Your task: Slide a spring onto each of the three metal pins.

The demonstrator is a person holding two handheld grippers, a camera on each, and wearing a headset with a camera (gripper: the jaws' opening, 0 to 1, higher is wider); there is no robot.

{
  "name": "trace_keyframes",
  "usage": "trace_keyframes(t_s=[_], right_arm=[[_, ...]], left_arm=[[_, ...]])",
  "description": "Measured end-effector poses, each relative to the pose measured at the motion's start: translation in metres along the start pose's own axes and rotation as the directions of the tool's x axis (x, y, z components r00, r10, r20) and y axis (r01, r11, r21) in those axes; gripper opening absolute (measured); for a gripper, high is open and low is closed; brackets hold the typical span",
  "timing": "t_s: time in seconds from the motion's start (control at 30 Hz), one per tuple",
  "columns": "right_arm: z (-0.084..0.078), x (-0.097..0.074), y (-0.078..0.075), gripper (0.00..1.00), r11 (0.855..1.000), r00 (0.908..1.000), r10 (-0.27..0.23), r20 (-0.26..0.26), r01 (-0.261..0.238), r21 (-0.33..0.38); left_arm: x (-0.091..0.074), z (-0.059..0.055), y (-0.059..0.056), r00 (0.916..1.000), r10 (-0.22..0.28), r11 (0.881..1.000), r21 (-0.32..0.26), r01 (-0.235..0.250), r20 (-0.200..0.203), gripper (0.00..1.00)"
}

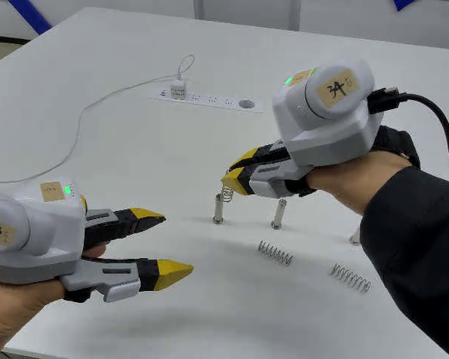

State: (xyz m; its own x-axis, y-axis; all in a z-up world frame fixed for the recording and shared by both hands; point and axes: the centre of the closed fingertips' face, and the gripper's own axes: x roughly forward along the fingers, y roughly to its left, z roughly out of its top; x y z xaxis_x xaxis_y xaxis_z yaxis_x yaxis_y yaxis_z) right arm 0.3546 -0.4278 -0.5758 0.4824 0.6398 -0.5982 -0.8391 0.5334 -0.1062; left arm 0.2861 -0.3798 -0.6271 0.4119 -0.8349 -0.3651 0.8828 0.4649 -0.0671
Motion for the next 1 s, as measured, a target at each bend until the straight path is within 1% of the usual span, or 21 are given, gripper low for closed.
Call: trace_keyframes(t_s=[0.17, 0.47, 1.0], right_arm=[[0.003, 0.008, -0.006, 0.11, 1.0, 0.9999, -0.012, 0.01, 0.012, 0.006], [-0.007, 0.023, -0.013, 0.11, 1.0, 0.9996, -0.014, -0.023, 0.014, 0.007], [-0.016, 0.035, -0.014, 0.11, 1.0, 0.9986, -0.006, -0.053, 0.006, 0.01]], left_arm=[[0.001, 0.001, 0.0, 1.0, 0.005, 1.0, -0.005, -0.005, 0.005, 0.56], [0.003, -0.001, -0.002, 1.0, -0.004, 1.0, -0.008, 0.004, 0.001, 0.57], [0.004, -0.004, -0.002, 1.0, -0.004, 1.0, -0.016, 0.004, -0.008, 0.58]])
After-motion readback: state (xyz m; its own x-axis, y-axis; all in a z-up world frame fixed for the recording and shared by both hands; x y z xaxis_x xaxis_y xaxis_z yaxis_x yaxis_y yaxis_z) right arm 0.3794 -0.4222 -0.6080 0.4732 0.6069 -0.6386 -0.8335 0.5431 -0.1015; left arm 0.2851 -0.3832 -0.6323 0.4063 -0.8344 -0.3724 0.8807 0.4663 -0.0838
